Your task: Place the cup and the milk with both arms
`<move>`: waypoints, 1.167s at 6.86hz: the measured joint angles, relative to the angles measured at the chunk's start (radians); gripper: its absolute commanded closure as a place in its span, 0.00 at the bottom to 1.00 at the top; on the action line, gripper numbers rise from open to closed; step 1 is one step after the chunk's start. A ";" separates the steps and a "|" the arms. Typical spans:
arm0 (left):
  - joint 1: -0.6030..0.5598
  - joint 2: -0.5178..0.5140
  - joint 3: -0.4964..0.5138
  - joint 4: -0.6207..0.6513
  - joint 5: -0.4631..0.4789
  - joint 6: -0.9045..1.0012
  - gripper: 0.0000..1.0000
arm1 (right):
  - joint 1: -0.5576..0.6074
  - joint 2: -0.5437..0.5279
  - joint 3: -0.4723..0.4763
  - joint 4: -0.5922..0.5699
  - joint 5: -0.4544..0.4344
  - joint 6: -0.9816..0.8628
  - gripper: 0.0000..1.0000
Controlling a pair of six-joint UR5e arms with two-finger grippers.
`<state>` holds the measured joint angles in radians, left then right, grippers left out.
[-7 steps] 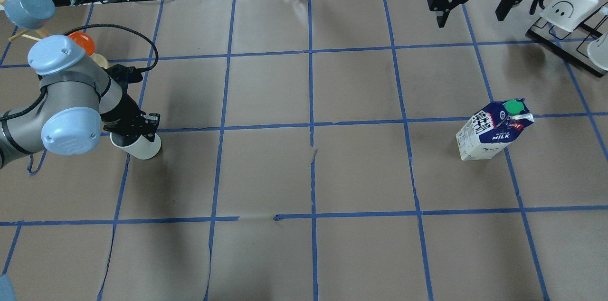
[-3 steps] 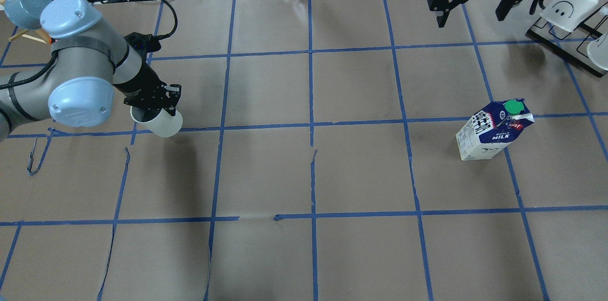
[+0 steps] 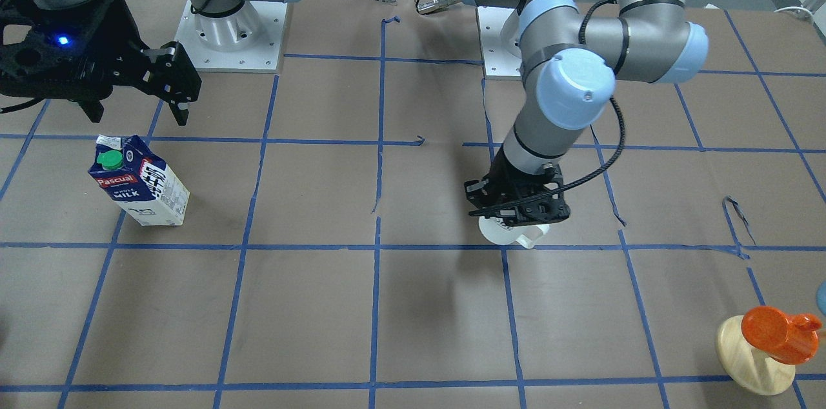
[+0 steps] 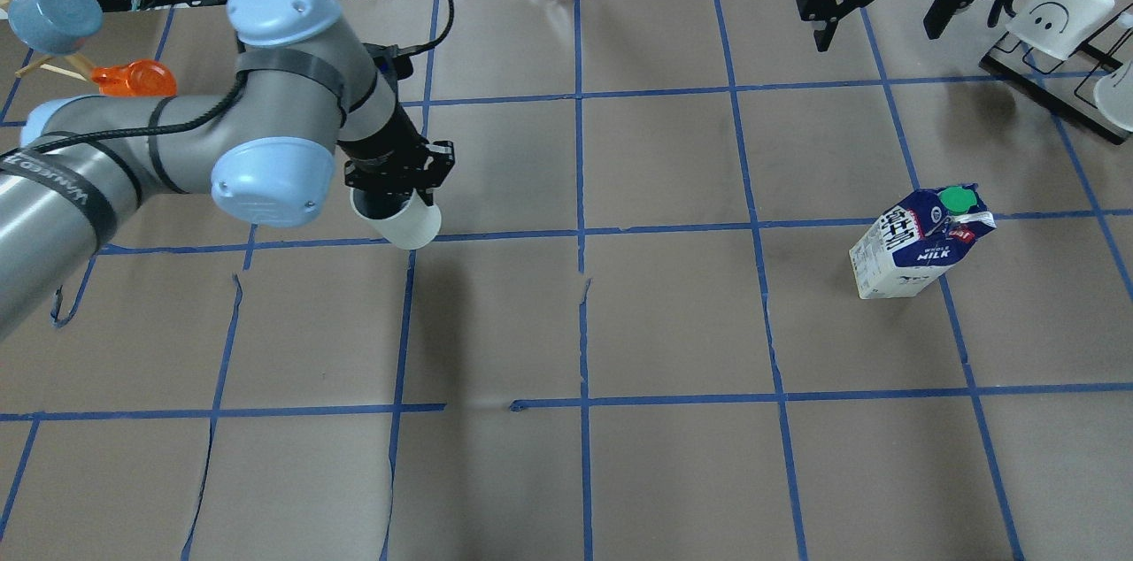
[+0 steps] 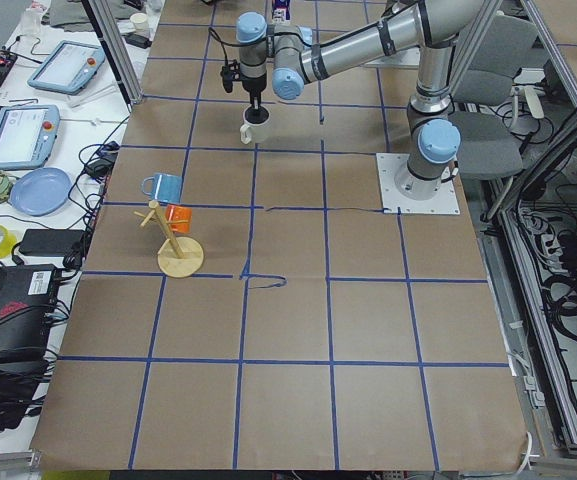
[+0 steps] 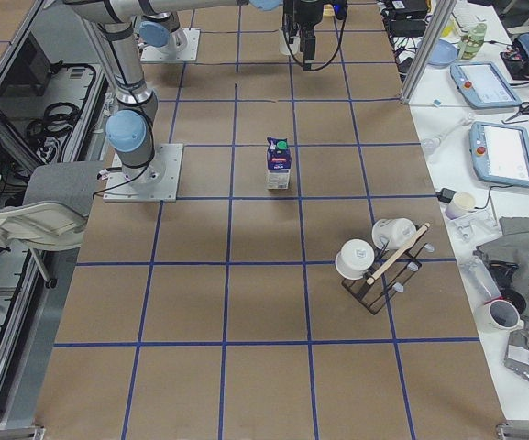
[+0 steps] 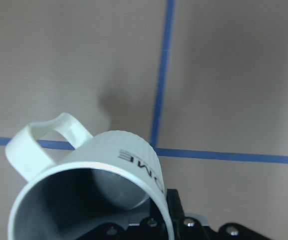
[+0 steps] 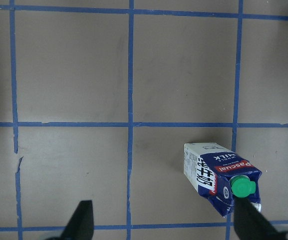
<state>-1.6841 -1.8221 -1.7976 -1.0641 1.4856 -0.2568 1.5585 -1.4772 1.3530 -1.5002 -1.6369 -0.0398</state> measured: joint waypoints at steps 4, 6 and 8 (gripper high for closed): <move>-0.151 -0.198 0.245 0.102 -0.046 -0.216 0.91 | 0.000 0.000 0.001 0.000 0.000 0.000 0.00; -0.190 -0.310 0.375 0.110 -0.054 -0.254 0.91 | -0.002 0.004 0.003 0.000 0.000 0.000 0.00; -0.210 -0.381 0.436 0.115 -0.039 -0.259 0.83 | -0.010 0.009 0.003 -0.002 -0.002 -0.002 0.00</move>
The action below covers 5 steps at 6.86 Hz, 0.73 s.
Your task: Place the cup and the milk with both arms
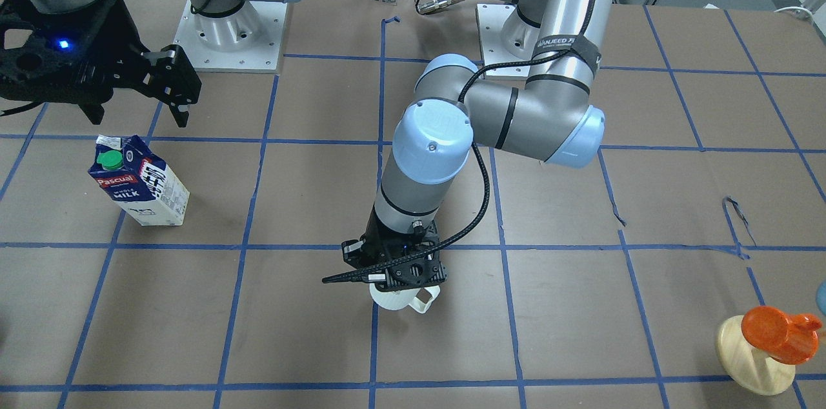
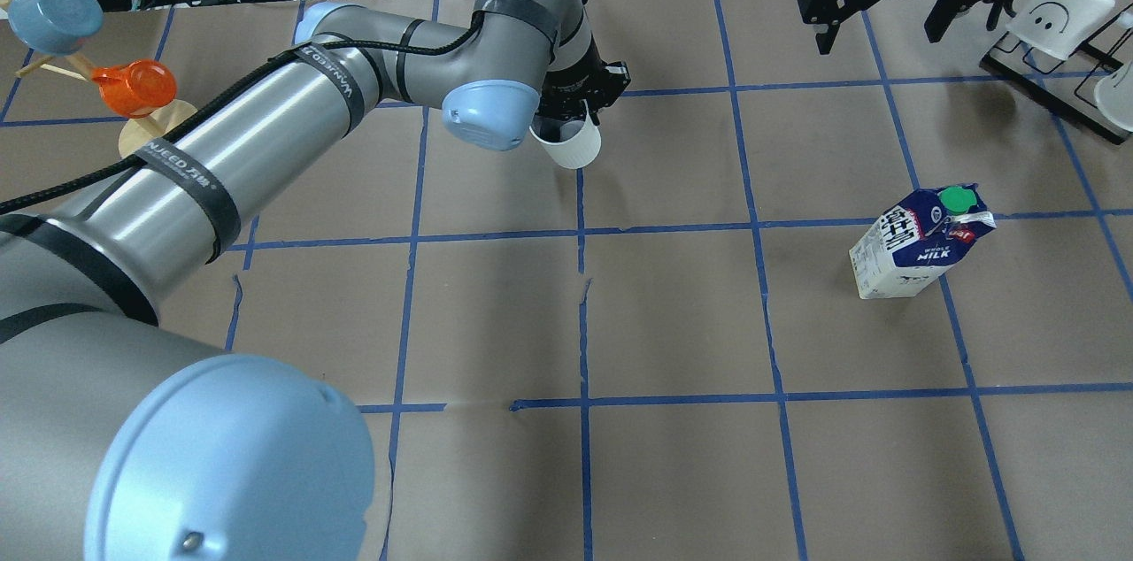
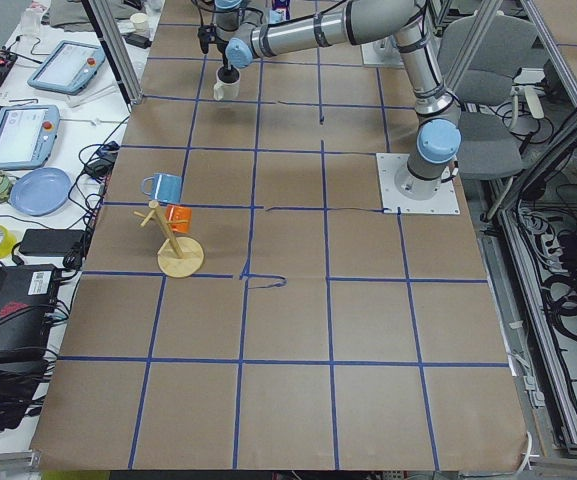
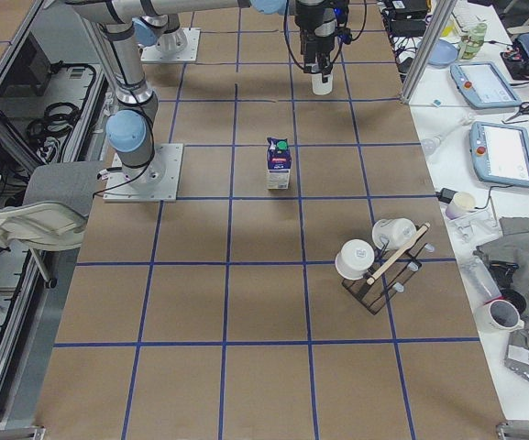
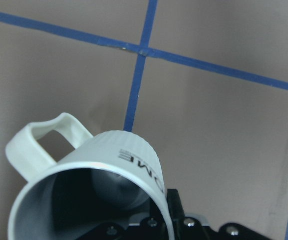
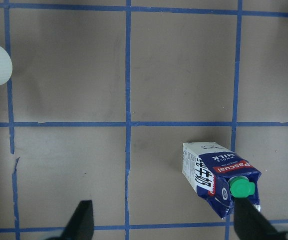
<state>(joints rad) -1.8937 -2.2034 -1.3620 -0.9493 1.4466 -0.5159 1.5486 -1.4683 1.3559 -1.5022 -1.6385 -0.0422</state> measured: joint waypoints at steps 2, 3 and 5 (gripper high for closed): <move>-0.003 -0.034 0.011 0.002 0.033 0.044 0.67 | -0.003 0.002 -0.005 -0.001 0.006 0.001 0.00; -0.004 -0.040 0.014 0.002 0.041 0.061 0.29 | -0.006 0.009 -0.003 -0.007 0.010 -0.004 0.00; -0.001 -0.016 0.020 -0.001 0.043 0.067 0.00 | -0.024 0.043 0.018 -0.035 0.004 -0.029 0.00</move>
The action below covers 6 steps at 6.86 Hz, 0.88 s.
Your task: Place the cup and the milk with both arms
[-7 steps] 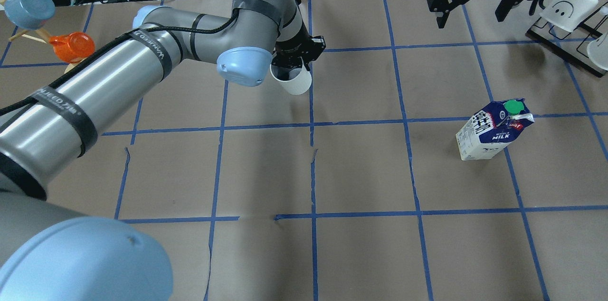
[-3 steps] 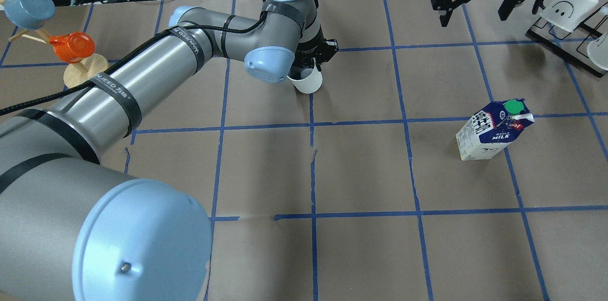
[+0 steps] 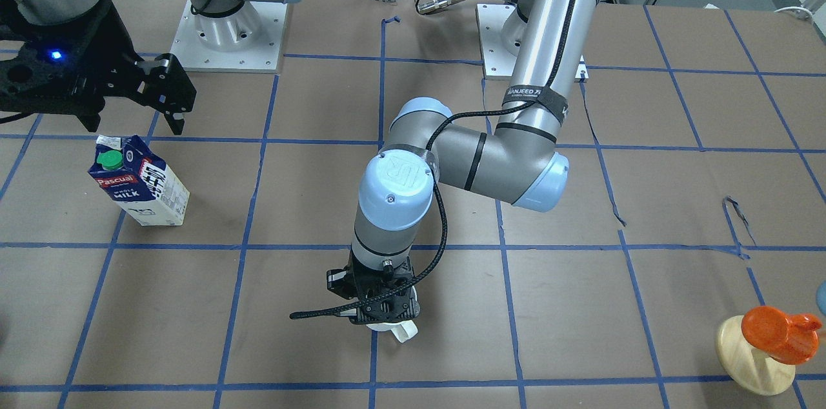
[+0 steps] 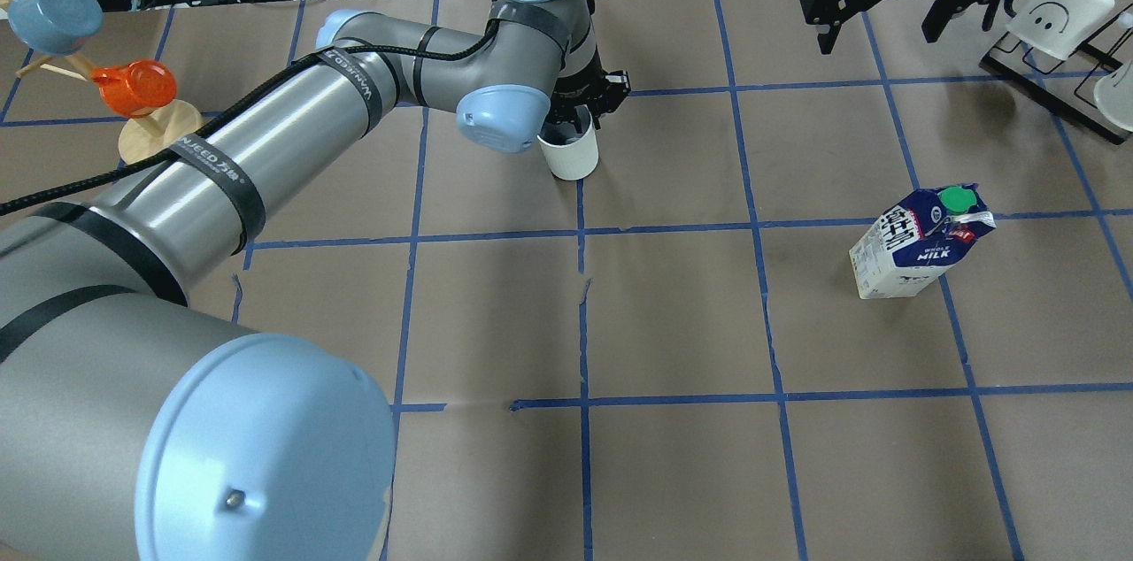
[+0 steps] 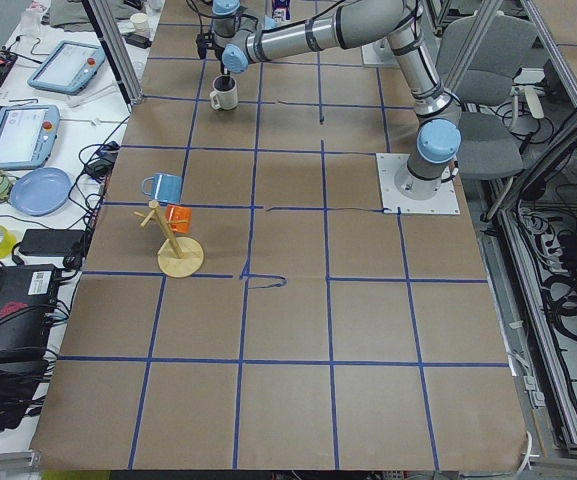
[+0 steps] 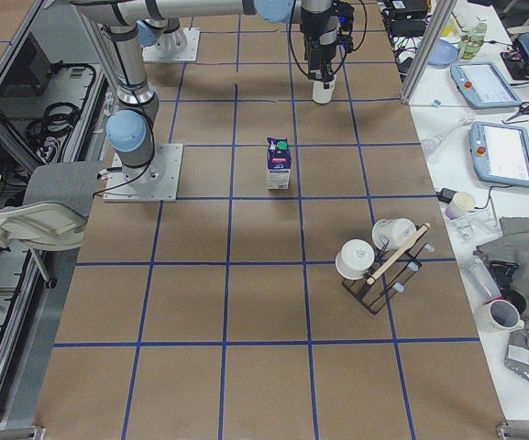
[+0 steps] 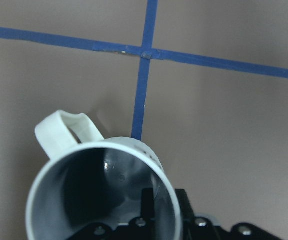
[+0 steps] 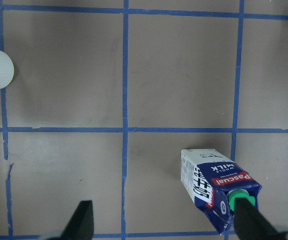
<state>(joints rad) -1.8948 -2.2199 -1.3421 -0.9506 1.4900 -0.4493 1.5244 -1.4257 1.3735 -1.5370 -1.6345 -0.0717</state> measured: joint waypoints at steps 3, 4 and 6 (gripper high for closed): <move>0.103 0.120 -0.001 -0.143 0.004 0.123 0.00 | -0.086 0.054 0.072 -0.064 -0.005 -0.076 0.00; 0.168 0.182 -0.006 -0.254 0.017 0.226 0.00 | -0.127 0.053 0.107 -0.078 -0.012 -0.137 0.00; 0.266 0.319 -0.007 -0.439 0.051 0.384 0.00 | -0.180 0.048 0.206 -0.090 -0.084 -0.222 0.00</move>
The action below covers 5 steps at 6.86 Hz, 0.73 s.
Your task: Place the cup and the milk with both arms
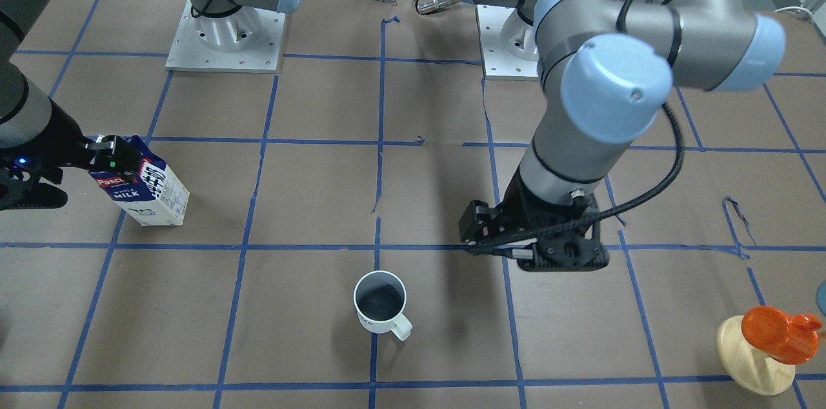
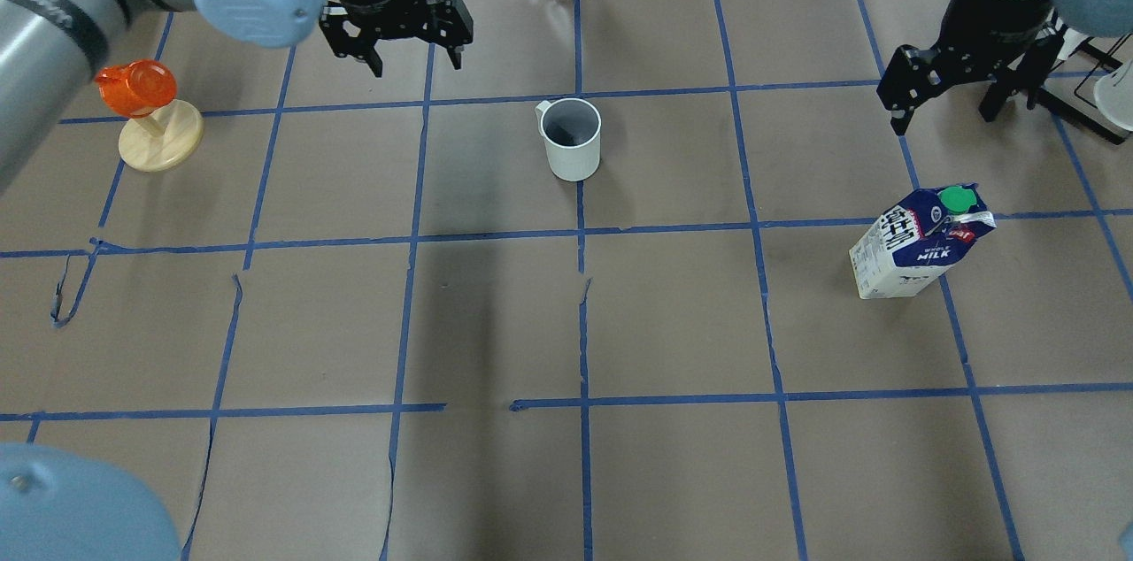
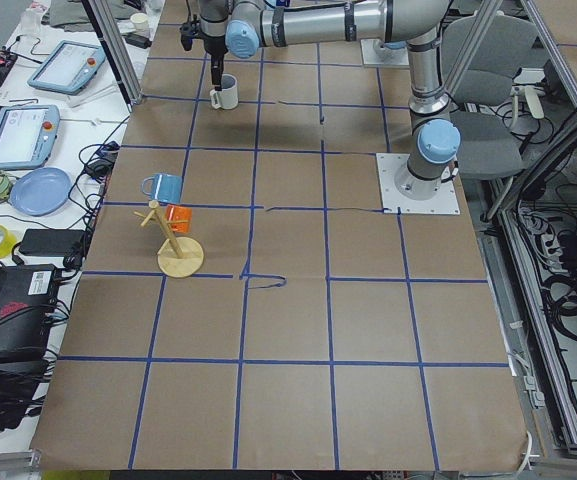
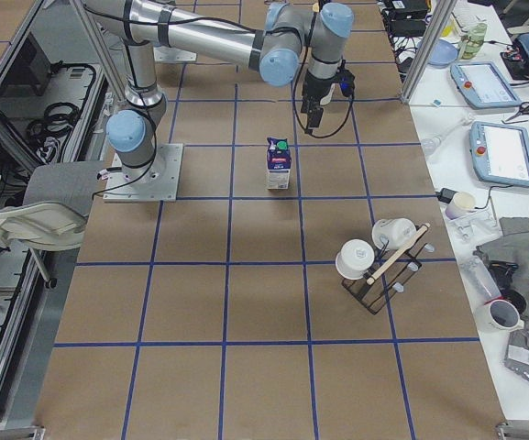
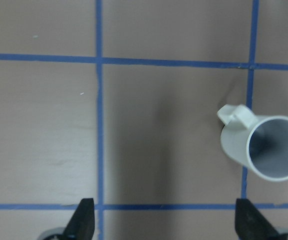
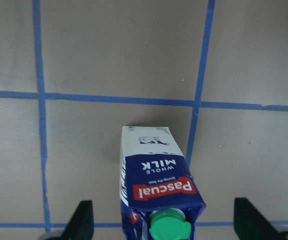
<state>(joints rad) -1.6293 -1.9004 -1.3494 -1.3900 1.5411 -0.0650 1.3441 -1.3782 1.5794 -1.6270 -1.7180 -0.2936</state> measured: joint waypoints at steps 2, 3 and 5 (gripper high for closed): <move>0.063 0.176 -0.002 -0.176 0.034 0.128 0.00 | -0.026 -0.009 0.092 -0.007 -0.041 -0.019 0.00; 0.068 0.252 -0.017 -0.211 0.038 0.146 0.00 | -0.030 -0.011 0.119 -0.013 -0.044 -0.021 0.03; 0.088 0.308 -0.077 -0.219 0.032 0.154 0.00 | -0.029 -0.011 0.143 -0.017 -0.043 -0.021 0.16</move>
<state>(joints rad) -1.5415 -1.5920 -1.4262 -1.6092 1.5735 0.0889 1.3150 -1.3894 1.7226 -1.6441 -1.7612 -0.3144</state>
